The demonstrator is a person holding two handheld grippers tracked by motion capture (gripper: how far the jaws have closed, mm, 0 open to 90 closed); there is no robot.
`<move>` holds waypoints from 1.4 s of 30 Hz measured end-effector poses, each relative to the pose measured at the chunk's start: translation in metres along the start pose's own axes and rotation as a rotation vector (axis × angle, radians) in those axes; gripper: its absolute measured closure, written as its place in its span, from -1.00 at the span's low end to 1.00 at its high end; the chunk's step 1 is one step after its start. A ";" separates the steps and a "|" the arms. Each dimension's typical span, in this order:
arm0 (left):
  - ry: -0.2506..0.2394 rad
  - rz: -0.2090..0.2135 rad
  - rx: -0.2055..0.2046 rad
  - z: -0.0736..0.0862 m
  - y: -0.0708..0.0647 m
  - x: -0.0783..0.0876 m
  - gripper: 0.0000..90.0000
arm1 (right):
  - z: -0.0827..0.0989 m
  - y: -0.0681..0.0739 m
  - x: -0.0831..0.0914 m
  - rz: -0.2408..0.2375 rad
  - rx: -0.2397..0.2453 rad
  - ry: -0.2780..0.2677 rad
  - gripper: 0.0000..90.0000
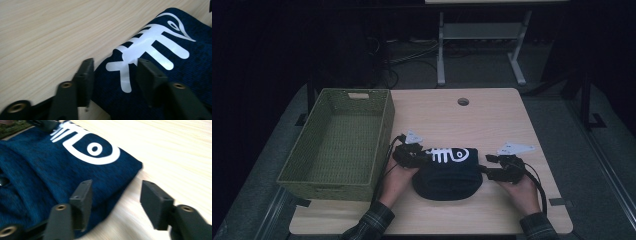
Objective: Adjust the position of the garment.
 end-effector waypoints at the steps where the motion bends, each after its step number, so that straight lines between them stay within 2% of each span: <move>1: -0.005 0.004 0.006 0.000 -0.001 0.001 -0.03 | 0.002 -0.001 0.002 0.008 -0.006 0.002 -0.14; 3: -0.011 0.006 0.019 0.000 -0.002 0.004 -0.19 | 0.008 -0.004 0.008 0.030 -0.016 0.009 -0.25; 8: -0.017 0.039 0.032 0.000 -0.011 0.014 -0.37 | 0.020 -0.009 0.022 0.064 -0.041 0.007 -0.34; 14: -0.013 0.055 0.014 0.004 -0.022 0.023 -0.38 | 0.042 -0.010 0.035 0.076 -0.077 0.023 -0.37; 19: -0.001 0.039 0.038 0.010 -0.021 0.023 -0.46 | 0.053 -0.009 0.038 0.085 -0.077 0.048 -0.37; 23: 0.000 0.045 0.045 0.012 -0.022 0.021 -0.45 | 0.055 -0.011 0.037 0.094 -0.075 0.059 -0.37; 24: 0.005 0.047 0.045 0.013 -0.022 0.021 -0.33 | 0.056 -0.011 0.037 0.097 -0.075 0.062 -0.36; 26: 0.007 0.040 0.041 0.015 -0.021 0.019 -0.25 | 0.057 -0.011 0.036 0.098 -0.072 0.067 -0.36; 27: 0.010 0.032 0.034 0.016 -0.020 0.020 -0.12 | 0.057 -0.011 0.036 0.098 -0.070 0.067 -0.36; 29: -0.008 0.014 0.044 0.014 -0.019 0.023 0.04 | 0.057 -0.011 0.036 0.099 -0.068 0.066 -0.36; 33: -0.026 -0.013 0.009 0.004 -0.022 0.036 0.64 | 0.058 -0.011 0.035 0.101 -0.065 0.074 -0.34; 35: -0.018 -0.046 -0.005 0.003 -0.021 0.039 0.92 | 0.058 -0.011 0.035 0.100 -0.065 0.076 -0.34; 37: 0.002 -0.077 -0.009 0.005 -0.019 0.039 0.99 | 0.058 -0.011 0.035 0.099 -0.064 0.075 -0.33; 42: 0.036 -0.100 -0.002 0.014 -0.015 0.030 0.99 | 0.058 -0.011 0.036 0.100 -0.065 0.075 -0.32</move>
Point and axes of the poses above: each handheld gripper's, and its own axes: x roughly backward along the jaws, z roughly out of its underside, y roughly to its left, the point moved 7 cm from there along -x, roughly forward along the jaws, and after that the axes turned 2 degrees about -y, right-handed, at the moved point
